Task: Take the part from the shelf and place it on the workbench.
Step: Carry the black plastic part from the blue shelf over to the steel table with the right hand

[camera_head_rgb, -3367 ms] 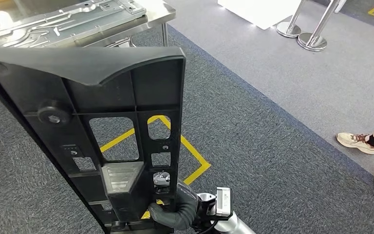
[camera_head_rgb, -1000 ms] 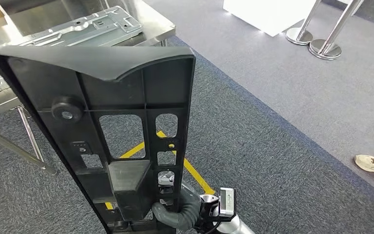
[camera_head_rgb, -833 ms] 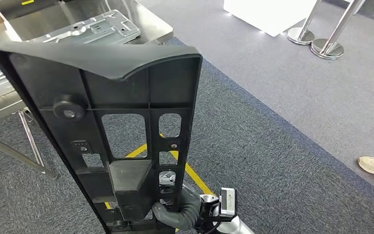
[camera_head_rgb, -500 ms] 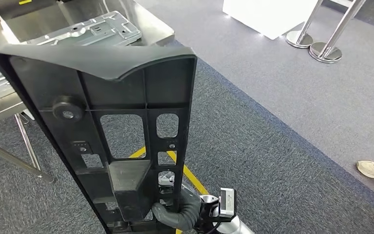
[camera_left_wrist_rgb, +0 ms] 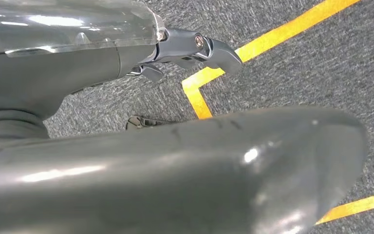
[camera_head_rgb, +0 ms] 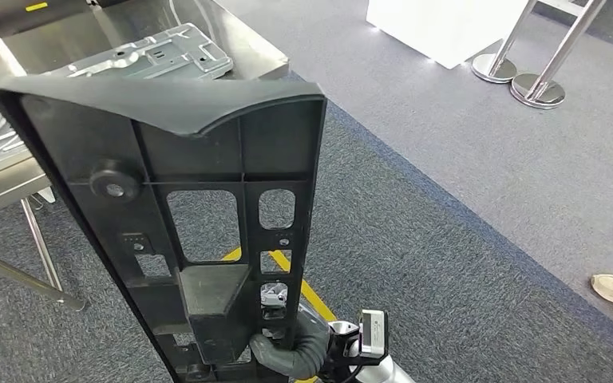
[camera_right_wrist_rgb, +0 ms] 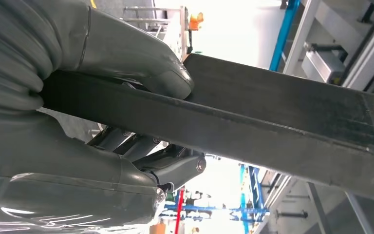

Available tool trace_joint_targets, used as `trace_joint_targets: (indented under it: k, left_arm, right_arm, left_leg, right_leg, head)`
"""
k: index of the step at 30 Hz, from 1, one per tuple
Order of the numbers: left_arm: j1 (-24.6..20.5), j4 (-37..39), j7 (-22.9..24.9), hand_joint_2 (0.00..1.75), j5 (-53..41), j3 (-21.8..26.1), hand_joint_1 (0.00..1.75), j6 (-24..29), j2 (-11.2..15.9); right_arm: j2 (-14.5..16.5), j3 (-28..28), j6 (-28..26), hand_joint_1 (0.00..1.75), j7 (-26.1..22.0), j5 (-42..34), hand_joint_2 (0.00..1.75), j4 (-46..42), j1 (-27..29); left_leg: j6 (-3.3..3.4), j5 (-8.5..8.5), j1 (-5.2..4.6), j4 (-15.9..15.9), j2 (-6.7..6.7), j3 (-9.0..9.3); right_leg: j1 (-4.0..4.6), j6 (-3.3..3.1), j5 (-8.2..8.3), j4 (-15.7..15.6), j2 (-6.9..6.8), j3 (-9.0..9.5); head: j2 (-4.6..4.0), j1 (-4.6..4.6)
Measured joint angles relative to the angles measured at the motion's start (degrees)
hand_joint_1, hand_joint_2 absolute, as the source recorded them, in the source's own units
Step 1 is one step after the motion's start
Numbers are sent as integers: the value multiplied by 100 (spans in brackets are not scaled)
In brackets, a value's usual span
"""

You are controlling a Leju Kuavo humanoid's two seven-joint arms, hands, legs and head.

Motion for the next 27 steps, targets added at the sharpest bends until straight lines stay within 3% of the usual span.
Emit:
trace_joint_targets:
  k: [3, 6, 7, 8, 9, 11, 12, 14, 17, 19, 22, 23, 24, 25, 26, 27]
  left_arm:
    - [-14, -1, -1, 0, 0, -4, 0, -1, 2]
    - [-22, -2, -1, 0, 0, -8, 0, -1, 2]
    - [-14, -2, -1, 0, 0, -8, 0, 1, 2]
    - [-5, -2, -1, 0, 0, -8, 0, 2, 2]
    - [1, -2, -1, 0, 0, -9, 0, 2, 2]
    - [7, -1, -2, 0, 0, -10, 0, 2, 3]
    - [9, -1, -1, 0, 0, -10, 0, 2, 3]
    - [13, -1, 1, 0, 0, -13, 0, 2, 3]
    - [6, 0, -1, 0, 0, -22, 0, 2, 4]
    - [-6, 0, -8, 0, 0, -33, 0, 3, 4]
    - [-16, 0, -24, 0, 2, -45, 0, 4, 5]
    - [-14, 0, -27, 0, 3, -46, 0, 4, 5]
    - [-13, 0, -30, 0, 4, -47, 0, 4, 5]
    - [-14, 0, -30, 0, 5, -48, 0, 5, 5]
    - [-17, 0, -30, 0, 5, -49, 0, 5, 4]
    - [-23, 0, -30, 0, 6, -50, 0, 6, -1]
  right_arm:
    - [17, -10, 0, 175, 1, 5, 175, -20, -1]
    - [43, -15, 1, 175, 5, 10, 175, -26, -2]
    - [45, -15, 1, 175, 7, 11, 175, -25, 3]
    - [46, -16, 0, 175, 9, 12, 175, -25, 9]
    - [46, -16, 1, 175, 9, 13, 175, -25, 12]
    - [50, -16, 0, 175, 9, 13, 175, -25, 12]
    - [51, -17, 1, 175, 9, 14, 175, -25, 11]
    - [54, -18, 1, 175, 11, 16, 175, -27, 8]
    - [55, -21, 1, 175, 20, 16, 175, -43, 1]
    - [55, -25, 2, 175, 32, 17, 175, -60, -5]
    - [54, -34, 2, 175, 92, 32, 175, -69, 2]
    - [53, -37, 2, 175, 110, 44, 175, -69, 7]
    - [52, -38, 2, 175, 119, 58, 175, -69, 9]
    - [52, -40, 3, 175, 123, 75, 175, -71, 9]
    - [52, -42, 3, 175, 126, 92, 175, -72, 9]
    - [52, -44, 3, 175, 128, 105, 175, -73, 9]
  left_leg:
    - [-73, -110, 9, 257, 12, -39]
    - [-136, -519, 31, 1218, 15, -608]
    - [-153, -600, 35, 1483, 15, -811]
    - [-162, -575, 37, 1574, 15, -938]
    - [-162, -420, 39, 1445, 15, -962]
    - [-136, 133, 39, 750, 18, -806]
    - [-115, 309, 24, 422, 24, -724]
    - [-48, 440, -12, 117, 32, -647]
    - [69, 434, -9, 69, 22, -557]
    - [124, 418, 12, 24, 18, -457]
    - [164, 361, 12, 14, -14, -391]
    - [163, 336, 12, 15, -44, -368]
    - [156, 310, 12, 15, -86, -336]
    - [147, 282, 13, 15, -133, -296]
    - [135, 256, 16, 12, -184, -261]
    - [118, 235, 17, 11, -236, -235]
  right_leg:
    - [-33, -101, -5, -82, -4, 170]
    - [-34, -150, -99, -103, -13, 296]
    - [-31, -151, -137, -102, -8, 334]
    - [-30, -147, -179, -101, -3, 382]
    - [-31, -139, -224, -100, 1, 443]
    - [-32, -111, -329, -101, 2, 579]
    - [-30, -88, -376, -97, 3, 632]
    - [-25, -22, -444, -86, 6, 677]
    - [-23, 75, -478, 6, 4, 704]
    - [-37, 123, -590, 387, 2, 523]
    - [-69, 182, -963, 1352, 0, -131]
    - [-77, 193, -979, 1488, -1, -287]
    - [-83, 195, -872, 1430, 0, -344]
    - [-87, 187, -639, 1175, 13, -299]
    - [-87, 170, -337, 791, 67, -189]
    - [-86, 142, -140, 438, 149, -78]
  head:
    - [0, -1]
    - [0, -1]
    - [0, -1]
    - [0, -1]
    - [0, 0]
    - [0, 0]
    - [0, -1]
    - [0, -1]
    - [0, -1]
    - [0, -1]
    - [0, 0]
    - [0, 0]
    - [0, 0]
    - [0, 0]
    - [0, 0]
    - [0, 0]
